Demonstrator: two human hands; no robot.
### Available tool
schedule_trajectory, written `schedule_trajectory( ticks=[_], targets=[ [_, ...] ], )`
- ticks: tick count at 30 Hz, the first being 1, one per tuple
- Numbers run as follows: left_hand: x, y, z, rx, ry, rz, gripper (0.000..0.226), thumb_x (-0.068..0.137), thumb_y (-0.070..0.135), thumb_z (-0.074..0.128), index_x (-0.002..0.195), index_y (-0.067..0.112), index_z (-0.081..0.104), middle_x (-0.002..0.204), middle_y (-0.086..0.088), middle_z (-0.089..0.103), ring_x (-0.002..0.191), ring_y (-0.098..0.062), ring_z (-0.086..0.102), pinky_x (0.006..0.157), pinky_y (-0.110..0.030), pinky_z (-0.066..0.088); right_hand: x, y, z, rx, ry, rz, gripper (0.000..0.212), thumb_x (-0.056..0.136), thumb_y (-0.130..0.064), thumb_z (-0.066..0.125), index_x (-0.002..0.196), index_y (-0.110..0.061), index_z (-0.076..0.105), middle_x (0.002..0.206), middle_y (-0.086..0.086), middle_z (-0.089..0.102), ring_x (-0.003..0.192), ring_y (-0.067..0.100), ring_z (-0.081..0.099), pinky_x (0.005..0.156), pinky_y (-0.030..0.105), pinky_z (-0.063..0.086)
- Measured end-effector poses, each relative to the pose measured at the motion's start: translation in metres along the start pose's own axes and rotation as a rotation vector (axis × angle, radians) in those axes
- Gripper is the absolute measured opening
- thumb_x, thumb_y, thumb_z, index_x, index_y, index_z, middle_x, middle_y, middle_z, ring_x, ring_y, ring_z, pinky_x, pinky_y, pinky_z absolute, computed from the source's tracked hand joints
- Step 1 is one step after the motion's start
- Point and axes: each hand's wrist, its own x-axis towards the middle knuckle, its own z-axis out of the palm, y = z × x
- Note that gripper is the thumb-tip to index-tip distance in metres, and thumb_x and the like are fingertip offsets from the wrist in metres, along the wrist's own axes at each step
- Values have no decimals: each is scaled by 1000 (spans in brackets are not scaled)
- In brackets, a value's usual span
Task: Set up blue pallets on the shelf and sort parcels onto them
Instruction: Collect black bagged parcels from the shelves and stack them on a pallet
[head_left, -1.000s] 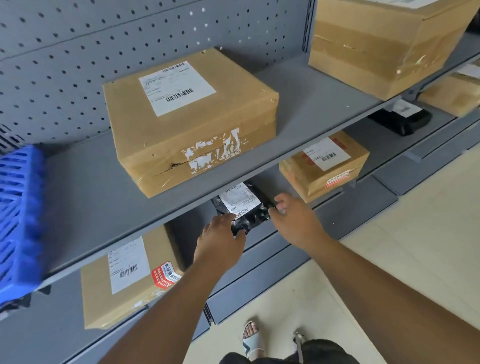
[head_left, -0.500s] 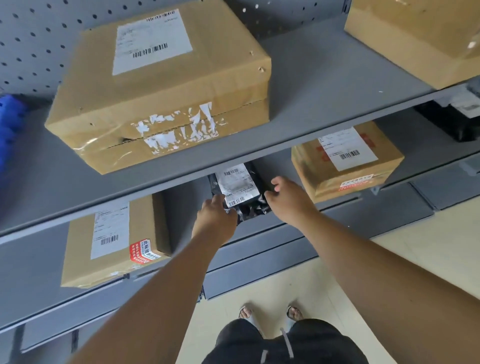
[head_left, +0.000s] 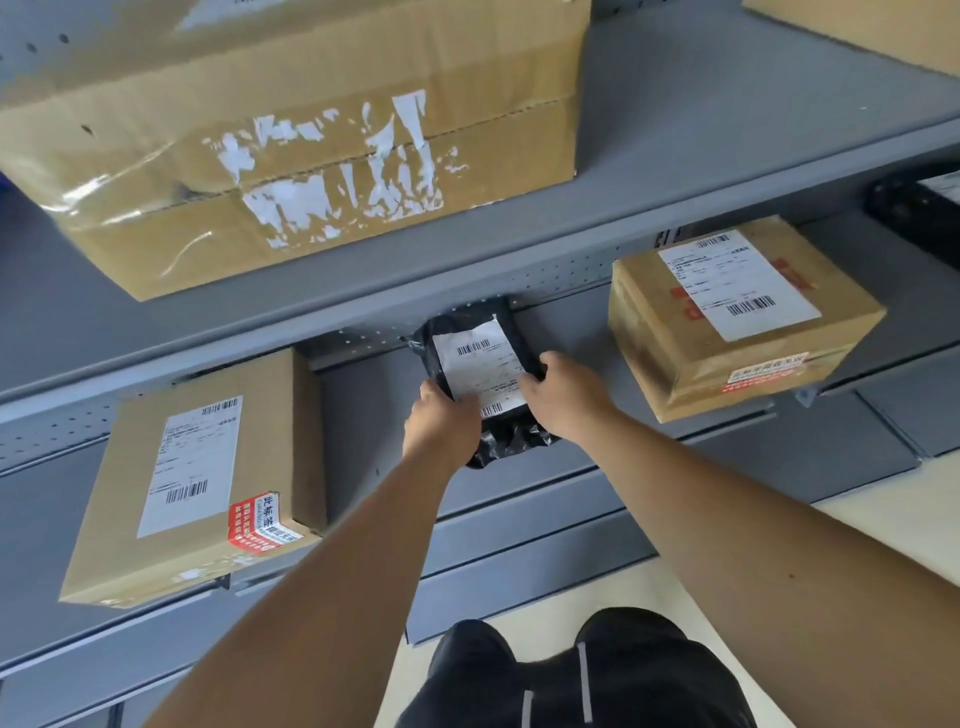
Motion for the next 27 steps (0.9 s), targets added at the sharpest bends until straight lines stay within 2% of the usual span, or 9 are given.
schedule_trajectory(
  ticks=[6,8,10,12,15,17,20,24,27],
  targets=[
    [11,-7,5,-137,-25,-15,12,95,27,55,103,22,61,87,3,68,78,-20,69,71,-37,60,3,4,10,64,3,49,36,100,-39,54,110,-7,64,106,12,68,100,35,63,72,32,42],
    [11,-10,4,-183,-45,-39,13,93,25,58,103,20,66,87,2,71,77,-20,70,60,-29,57,2,3,11,116,-6,80,38,98,-38,59,115,-6,66,110,12,71,101,34,66,73,33,47],
    [9,-12,1,-230,-70,-85,16,93,24,61,106,18,70,90,1,72,79,-21,71,58,-25,54,-2,1,12,192,-24,113,36,96,-34,63,117,-6,69,112,12,72,102,33,67,79,35,53],
    [6,-14,-3,-272,-89,-127,16,94,22,65,107,17,72,91,1,73,78,-20,70,58,-25,53,-7,-1,11,254,-29,125,34,94,-30,64,120,-8,71,110,9,74,98,31,68,74,30,53],
    [-3,-17,-12,-295,-107,-161,13,94,20,65,104,19,73,86,1,72,60,-14,58,44,-18,43,-20,-8,5,277,-16,111,14,93,-25,66,100,-17,74,77,-4,66,73,22,60,50,23,38],
    [-11,-19,-18,-307,-107,-176,14,93,20,66,105,19,73,83,0,71,53,-13,51,38,-16,37,-28,-14,0,279,-1,113,6,91,-23,66,88,-22,71,66,-10,59,64,16,55,45,21,34],
    [-26,-19,-28,-350,-116,-184,22,91,20,69,113,20,70,87,1,72,57,-14,54,44,-21,41,-43,-23,-8,322,-15,121,9,90,-16,65,83,-21,70,61,-9,57,56,15,52,45,21,36],
    [-48,-15,-44,-433,-123,-202,35,87,19,71,122,21,66,98,-2,76,84,-27,74,68,-38,63,-66,-33,-20,377,-34,169,9,89,-17,68,82,-22,68,81,4,71,74,25,65,65,35,53],
    [-62,-13,-56,-505,-173,-243,39,85,18,72,123,24,63,102,-6,77,95,-37,76,78,-55,64,-82,-35,-27,429,-37,199,18,87,-14,69,71,-22,68,80,4,74,73,25,67,61,32,48]
  ],
)
